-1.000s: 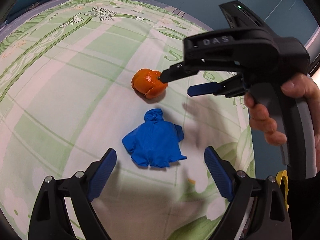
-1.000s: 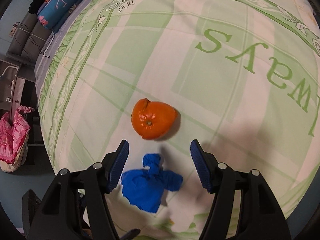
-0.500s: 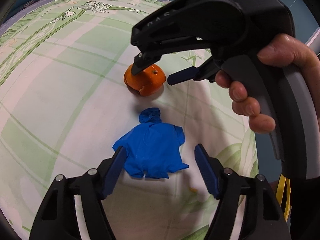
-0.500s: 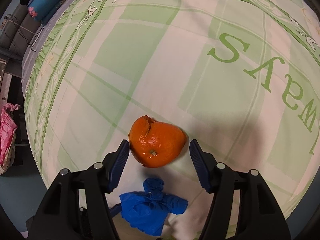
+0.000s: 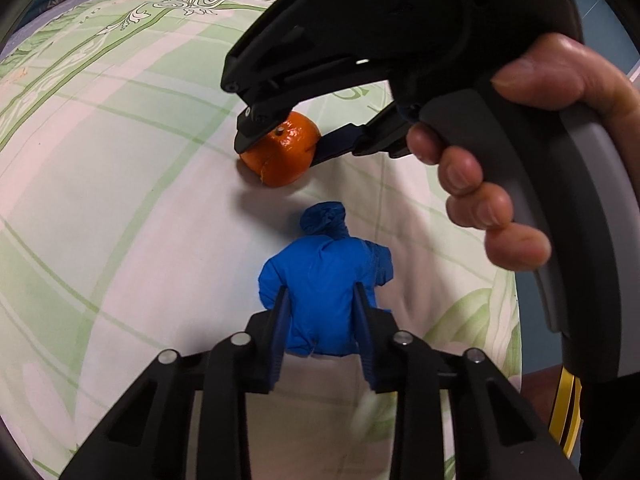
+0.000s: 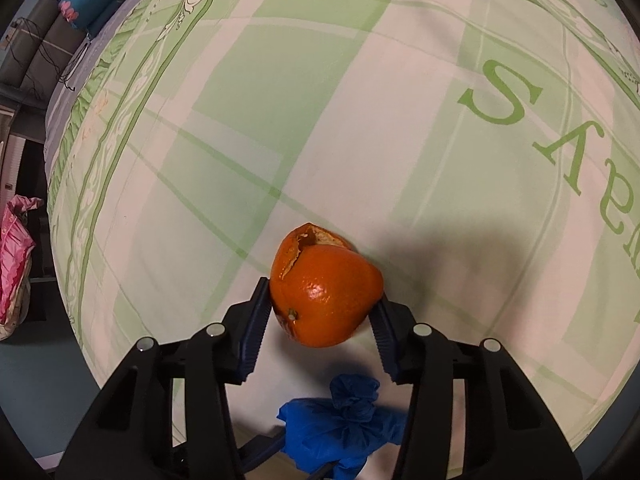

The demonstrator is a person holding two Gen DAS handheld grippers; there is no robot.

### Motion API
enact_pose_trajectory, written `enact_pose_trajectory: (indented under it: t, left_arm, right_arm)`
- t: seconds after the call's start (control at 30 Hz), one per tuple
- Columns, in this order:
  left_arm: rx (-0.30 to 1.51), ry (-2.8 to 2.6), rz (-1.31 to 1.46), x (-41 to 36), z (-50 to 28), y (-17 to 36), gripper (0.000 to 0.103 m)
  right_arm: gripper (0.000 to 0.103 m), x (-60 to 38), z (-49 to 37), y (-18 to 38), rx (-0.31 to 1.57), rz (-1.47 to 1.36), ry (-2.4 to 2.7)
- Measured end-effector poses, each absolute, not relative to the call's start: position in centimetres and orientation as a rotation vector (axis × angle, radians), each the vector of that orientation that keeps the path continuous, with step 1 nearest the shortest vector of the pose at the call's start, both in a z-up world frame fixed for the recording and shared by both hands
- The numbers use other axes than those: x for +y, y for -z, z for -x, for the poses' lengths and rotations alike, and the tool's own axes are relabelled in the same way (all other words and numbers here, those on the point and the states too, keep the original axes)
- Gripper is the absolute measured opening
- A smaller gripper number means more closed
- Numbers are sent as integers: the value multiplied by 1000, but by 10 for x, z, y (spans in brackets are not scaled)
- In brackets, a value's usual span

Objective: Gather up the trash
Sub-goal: 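Grasp the blue bag with the left tool while the right tool grasps the orange, then carry the blue bag and orange over the bin with both tools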

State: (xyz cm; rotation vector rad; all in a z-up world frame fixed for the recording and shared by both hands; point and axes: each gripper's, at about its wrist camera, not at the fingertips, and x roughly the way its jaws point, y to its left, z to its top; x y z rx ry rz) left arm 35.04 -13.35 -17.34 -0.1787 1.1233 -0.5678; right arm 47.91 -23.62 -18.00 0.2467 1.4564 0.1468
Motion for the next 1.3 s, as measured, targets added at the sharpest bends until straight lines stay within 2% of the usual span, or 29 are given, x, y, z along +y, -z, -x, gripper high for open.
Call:
enact_pose_trajectory:
  t: [0.17, 0.33, 0.87, 1.3]
  left_arm:
    - [1125, 575, 200, -127, -348, 171, 22]
    - [1114, 581, 211, -122, -341, 165, 21]
    - [1062, 574, 191, -96, -317, 127, 18]
    - [1021, 553, 121, -88, -263, 100, 18]
  right_arm:
    - [34, -231, -479, 177, 1438, -214, -133]
    - [30, -233, -475, 170, 1421, -209, -113]
    - [28, -264, -436, 114, 1330, -281, -70]
    - [28, -307, -341, 78, 1254, -357, -90]
